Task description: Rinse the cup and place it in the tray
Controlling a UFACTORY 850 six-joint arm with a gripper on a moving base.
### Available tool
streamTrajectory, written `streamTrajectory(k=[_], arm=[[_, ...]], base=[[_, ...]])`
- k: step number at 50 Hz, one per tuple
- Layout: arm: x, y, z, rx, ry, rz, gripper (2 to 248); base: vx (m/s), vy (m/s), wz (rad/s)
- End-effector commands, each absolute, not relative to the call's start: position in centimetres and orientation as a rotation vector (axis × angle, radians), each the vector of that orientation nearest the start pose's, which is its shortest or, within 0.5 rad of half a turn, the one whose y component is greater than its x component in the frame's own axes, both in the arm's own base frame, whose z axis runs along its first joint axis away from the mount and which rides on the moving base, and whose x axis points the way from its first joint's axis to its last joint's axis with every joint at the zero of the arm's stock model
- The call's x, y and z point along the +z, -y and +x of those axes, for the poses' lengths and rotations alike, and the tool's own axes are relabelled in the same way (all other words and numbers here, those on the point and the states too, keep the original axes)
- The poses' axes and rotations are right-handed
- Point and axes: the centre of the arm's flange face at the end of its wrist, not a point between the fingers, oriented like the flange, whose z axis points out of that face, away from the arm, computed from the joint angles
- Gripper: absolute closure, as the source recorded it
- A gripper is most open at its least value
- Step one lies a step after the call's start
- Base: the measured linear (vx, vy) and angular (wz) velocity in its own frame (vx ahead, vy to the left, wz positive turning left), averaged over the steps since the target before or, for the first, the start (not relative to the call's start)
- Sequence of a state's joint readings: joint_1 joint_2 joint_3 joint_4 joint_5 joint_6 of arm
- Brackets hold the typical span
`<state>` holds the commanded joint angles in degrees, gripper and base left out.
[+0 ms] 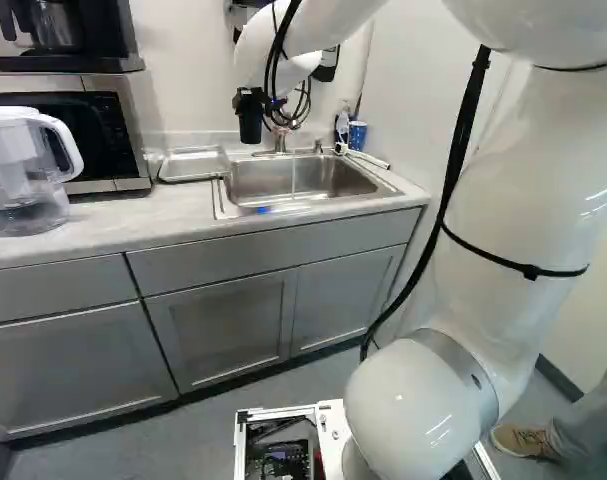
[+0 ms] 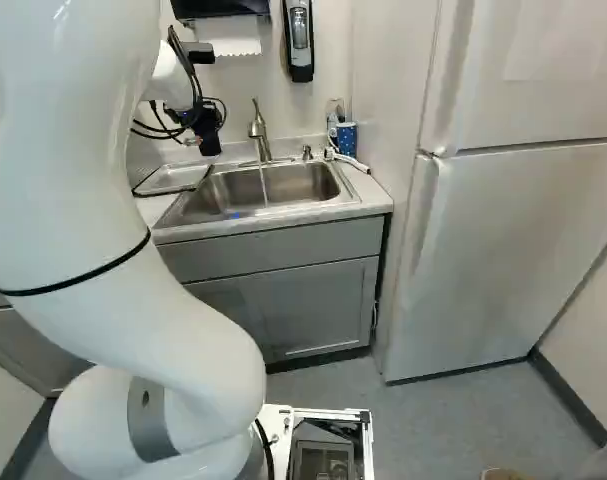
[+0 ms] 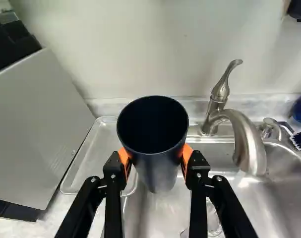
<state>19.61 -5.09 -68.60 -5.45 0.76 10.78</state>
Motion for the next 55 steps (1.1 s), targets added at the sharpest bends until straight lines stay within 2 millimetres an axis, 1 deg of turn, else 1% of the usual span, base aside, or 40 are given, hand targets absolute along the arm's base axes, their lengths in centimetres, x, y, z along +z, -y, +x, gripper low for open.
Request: streamTrajectory(k=[4,10,22,43,55], arm=[[65.8,-19.1,53.2,-1.520,0.312,-2.461,129],[65.7,-19.8,53.5,-1.517,0.324,-2.455,129],[65.7,-21.7,54.3,-1.510,0.354,-2.438,129],[65.6,-25.2,54.7,-1.492,0.413,-2.407,129],[64.6,-27.4,55.0,-1.468,0.448,-2.400,129]], base=[[0.000,0.000,0.000],[0.000,0.000,0.000],[0.000,0.000,0.000],[0.000,0.000,0.000],[0.000,0.000,0.000]])
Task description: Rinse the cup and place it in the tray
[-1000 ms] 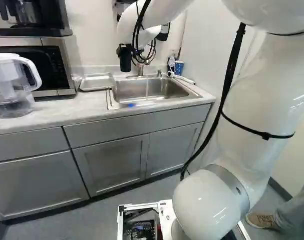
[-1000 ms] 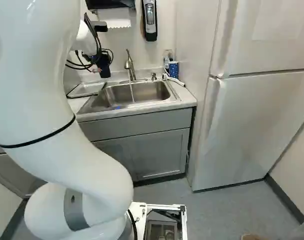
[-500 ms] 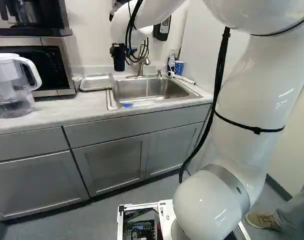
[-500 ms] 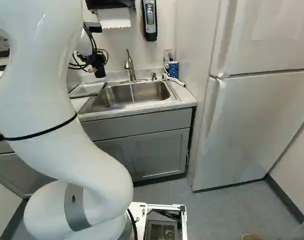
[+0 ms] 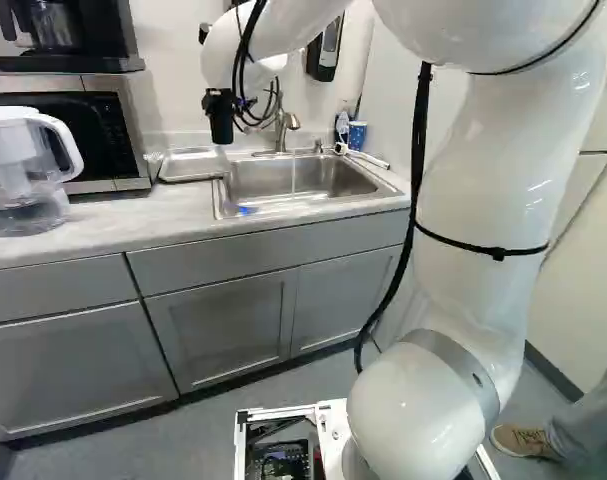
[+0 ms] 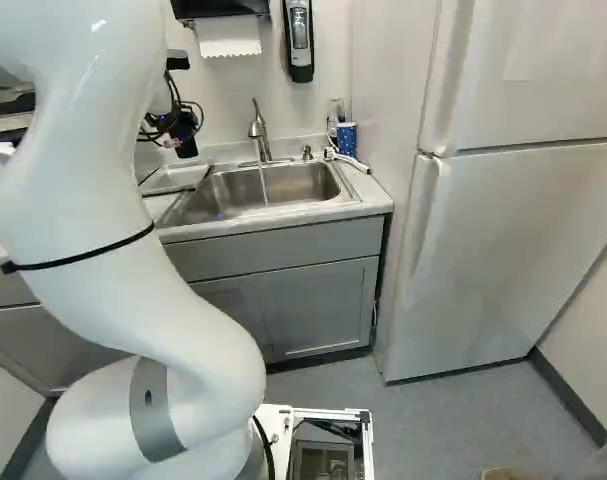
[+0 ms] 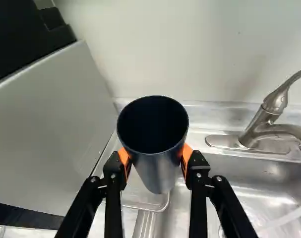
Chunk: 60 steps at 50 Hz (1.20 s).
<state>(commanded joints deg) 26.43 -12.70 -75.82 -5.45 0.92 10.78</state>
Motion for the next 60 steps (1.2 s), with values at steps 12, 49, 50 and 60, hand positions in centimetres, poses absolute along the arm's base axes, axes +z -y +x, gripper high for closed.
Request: streamTrajectory(k=[12,49,50,60], arm=[[63.4,-29.6,55.5,-1.459,0.481,-2.379,129],[59.9,-32.0,56.8,-1.494,0.500,-2.314,129],[59.8,-32.0,56.9,-1.495,0.500,-2.312,129],[59.0,-32.1,57.1,-1.510,0.494,-2.293,129]], base=[[0.000,0.000,0.000],[0.000,0.000,0.000],[0.000,0.000,0.000],[0.000,0.000,0.000]])
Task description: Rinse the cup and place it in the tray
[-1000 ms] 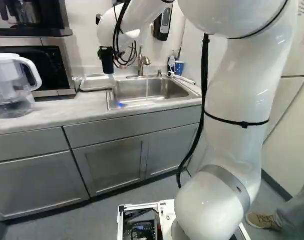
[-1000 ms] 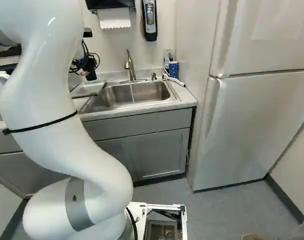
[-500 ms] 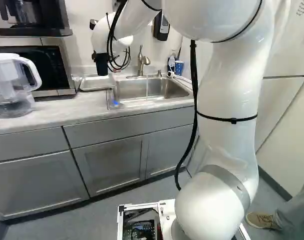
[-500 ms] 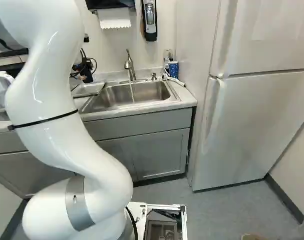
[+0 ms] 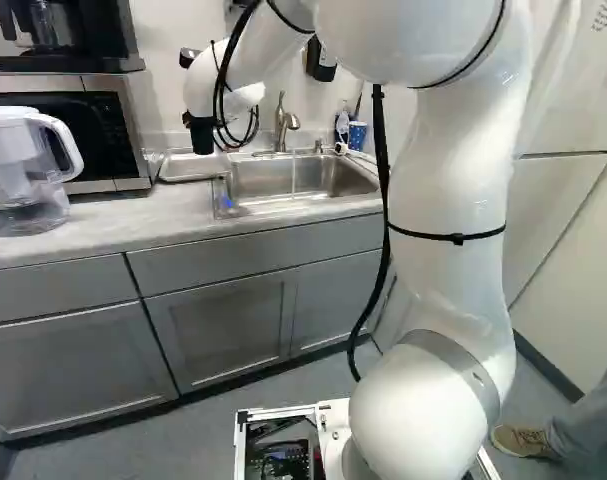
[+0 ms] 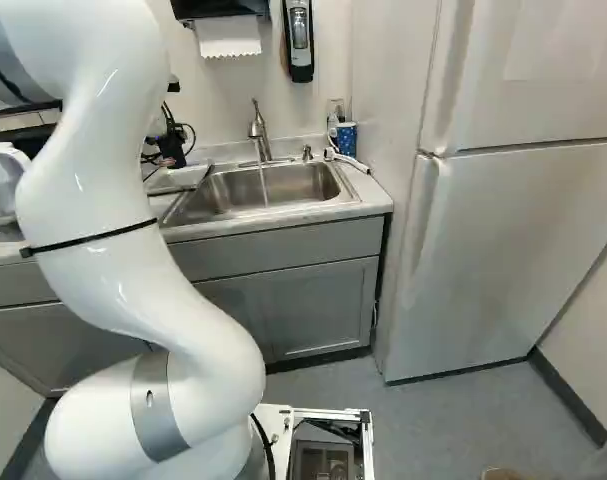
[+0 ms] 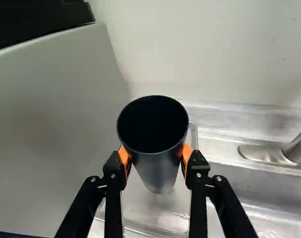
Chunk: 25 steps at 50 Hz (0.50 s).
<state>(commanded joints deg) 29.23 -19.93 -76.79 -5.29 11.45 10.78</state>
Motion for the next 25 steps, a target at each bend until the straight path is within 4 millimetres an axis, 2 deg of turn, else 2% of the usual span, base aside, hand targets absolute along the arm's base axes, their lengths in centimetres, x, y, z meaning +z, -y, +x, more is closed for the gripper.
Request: streamTrajectory(k=[25], arm=[[56.9,-32.5,57.7,-1.549,0.468,-2.241,129]], base=[[0.000,0.000,0.000]])
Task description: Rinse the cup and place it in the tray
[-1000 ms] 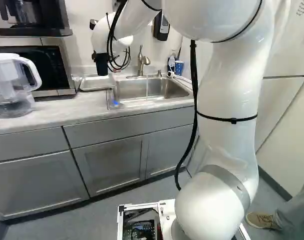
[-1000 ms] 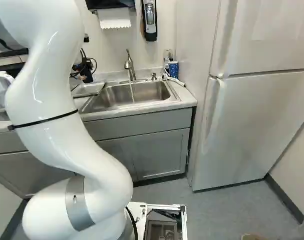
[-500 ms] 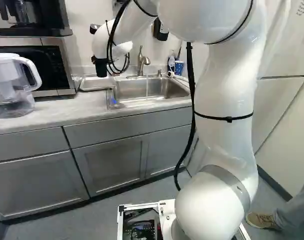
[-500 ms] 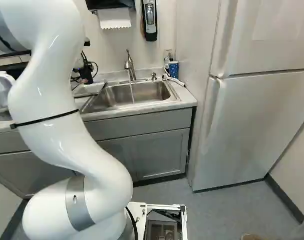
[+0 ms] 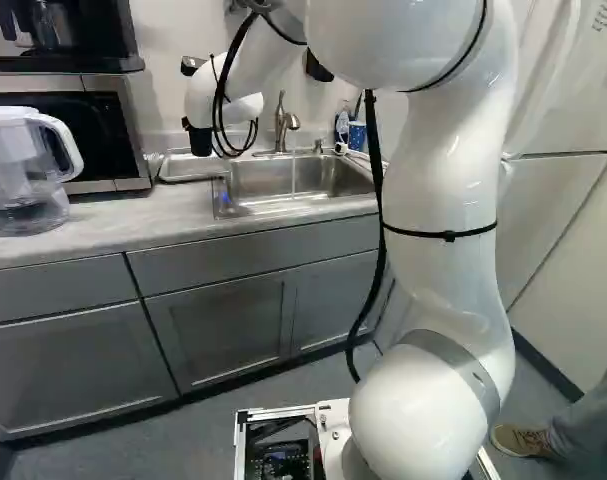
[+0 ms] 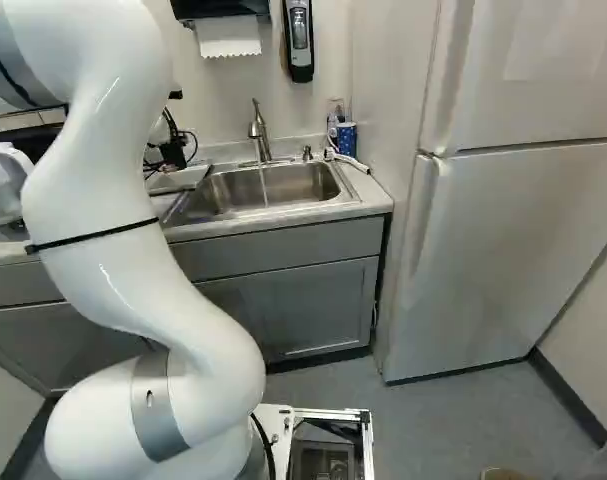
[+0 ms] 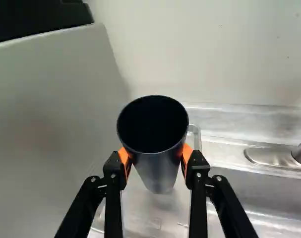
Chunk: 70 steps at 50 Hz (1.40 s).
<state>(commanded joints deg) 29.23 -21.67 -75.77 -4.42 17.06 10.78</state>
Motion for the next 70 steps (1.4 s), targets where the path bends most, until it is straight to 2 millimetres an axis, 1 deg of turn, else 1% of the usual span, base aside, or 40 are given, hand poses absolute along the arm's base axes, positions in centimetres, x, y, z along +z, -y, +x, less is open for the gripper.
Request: streamTrajectory(k=[41,47,48,52,53,57,58,62,63,68,69,70], arm=[[52.2,-32.8,58.3,-1.487,0.475,-2.297,129],[52.2,-32.8,58.3,-1.487,0.475,-2.297,129],[52.2,-32.8,58.3,-1.487,0.475,-2.297,114],[52.2,-32.8,58.3,-1.487,0.475,-2.297,114],[52.2,-32.8,58.3,-1.487,0.475,-2.297,81],[52.2,-32.8,58.3,-1.487,0.475,-2.297,81],[52.2,-32.8,58.3,-1.487,0.475,-2.297,46],[52.2,-32.8,58.3,-1.487,0.475,-2.297,46],[52.2,-32.8,58.3,-1.487,0.475,-2.297,10],[52.2,-32.8,58.3,-1.487,0.475,-2.297,10],[52.2,-32.8,58.3,-1.487,0.475,-2.297,3],[52.2,-32.8,58.3,-1.487,0.475,-2.297,3]], base=[[0.000,0.000,0.000],[0.000,0.000,0.000],[0.000,0.000,0.000],[0.000,0.000,0.000],[0.000,0.000,0.000],[0.000,0.000,0.000],[0.000,0.000,0.000],[0.000,0.000,0.000],[0.000,0.000,0.000],[0.000,0.000,0.000],[0.000,0.000,0.000],[0.000,0.000,0.000]])
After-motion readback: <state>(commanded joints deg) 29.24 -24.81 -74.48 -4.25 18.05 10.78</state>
